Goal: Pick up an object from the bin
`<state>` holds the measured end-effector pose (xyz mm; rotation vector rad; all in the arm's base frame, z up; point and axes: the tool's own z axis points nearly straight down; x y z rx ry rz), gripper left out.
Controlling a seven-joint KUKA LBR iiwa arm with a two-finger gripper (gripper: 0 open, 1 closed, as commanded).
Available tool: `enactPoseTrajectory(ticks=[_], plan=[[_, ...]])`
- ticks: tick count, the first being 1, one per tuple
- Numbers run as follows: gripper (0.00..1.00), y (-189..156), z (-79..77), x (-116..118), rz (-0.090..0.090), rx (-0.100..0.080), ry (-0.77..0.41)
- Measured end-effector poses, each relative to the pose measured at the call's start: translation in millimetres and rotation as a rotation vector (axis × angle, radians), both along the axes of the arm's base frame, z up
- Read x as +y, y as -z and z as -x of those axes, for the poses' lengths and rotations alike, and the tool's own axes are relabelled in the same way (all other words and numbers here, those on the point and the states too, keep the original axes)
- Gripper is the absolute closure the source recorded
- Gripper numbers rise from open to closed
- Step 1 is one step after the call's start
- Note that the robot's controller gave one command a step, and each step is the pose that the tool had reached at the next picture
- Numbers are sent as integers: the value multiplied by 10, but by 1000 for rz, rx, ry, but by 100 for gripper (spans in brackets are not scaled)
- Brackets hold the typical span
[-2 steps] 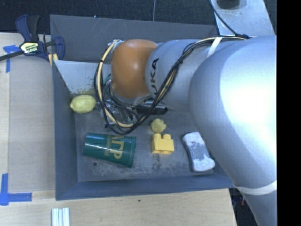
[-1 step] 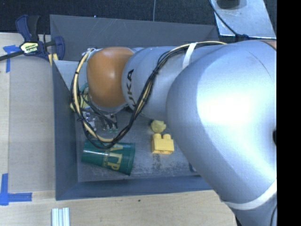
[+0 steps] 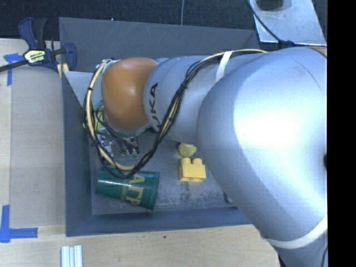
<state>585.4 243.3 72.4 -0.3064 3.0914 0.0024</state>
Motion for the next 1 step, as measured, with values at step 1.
enactPoseTrajectory(ticks=[1], plan=[[100, 0, 63, -89, 1, -4, -68]])
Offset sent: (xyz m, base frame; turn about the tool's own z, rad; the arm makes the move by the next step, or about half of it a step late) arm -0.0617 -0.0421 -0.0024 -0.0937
